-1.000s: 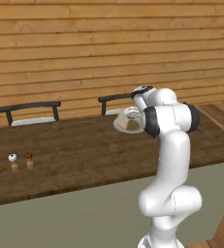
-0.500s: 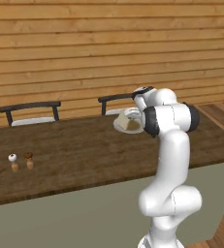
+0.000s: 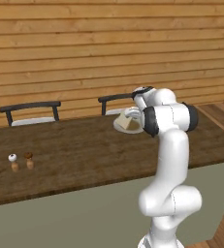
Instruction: Start the toaster. Once the lever pops up, take the bread to the plate on the dining counter.
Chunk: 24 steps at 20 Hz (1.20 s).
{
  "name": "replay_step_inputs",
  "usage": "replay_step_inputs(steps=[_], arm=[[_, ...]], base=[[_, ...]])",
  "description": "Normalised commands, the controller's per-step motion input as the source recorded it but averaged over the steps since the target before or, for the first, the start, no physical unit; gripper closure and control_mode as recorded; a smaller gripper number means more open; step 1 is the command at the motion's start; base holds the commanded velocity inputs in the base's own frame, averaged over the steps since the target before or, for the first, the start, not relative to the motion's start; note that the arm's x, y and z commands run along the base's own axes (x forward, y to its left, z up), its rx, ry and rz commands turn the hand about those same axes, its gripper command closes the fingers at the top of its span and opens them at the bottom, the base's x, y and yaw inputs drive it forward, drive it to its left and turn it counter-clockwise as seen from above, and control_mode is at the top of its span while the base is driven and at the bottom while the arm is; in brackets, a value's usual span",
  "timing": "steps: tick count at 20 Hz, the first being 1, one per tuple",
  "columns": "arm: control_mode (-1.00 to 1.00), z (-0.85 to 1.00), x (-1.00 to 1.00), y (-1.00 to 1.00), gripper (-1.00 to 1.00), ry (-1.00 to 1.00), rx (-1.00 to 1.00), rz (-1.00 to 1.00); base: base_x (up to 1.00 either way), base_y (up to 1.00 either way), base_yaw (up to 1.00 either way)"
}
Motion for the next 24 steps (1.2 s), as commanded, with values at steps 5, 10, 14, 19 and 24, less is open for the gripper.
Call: replay_step_inputs(steps=[5, 10, 14, 19, 24], arm=[[-1.00, 0.13, 0.07, -0.25, -1.00, 0.00, 0.00, 0.00], [-1.00, 0.50, 0.15, -0.06, -1.00, 0.05, -0.24, 0.00], [-1.00, 0.63, 0.20, 0.21, -1.00, 0.07, -0.45, 0.00], [-1.00, 0.68, 0.07, 0.29, -1.00, 0.07, -0.42, 0.00], [-1.00, 0.59, -0.68, 0.37, -1.00, 0.03, -0.29, 0.00]], base=[[0.00, 0.00, 0.00], [0.00, 0.00, 0.00], [0.00, 0.00, 0.00], [0.00, 0.00, 0.00], [0.00, 0.00, 0.00]])
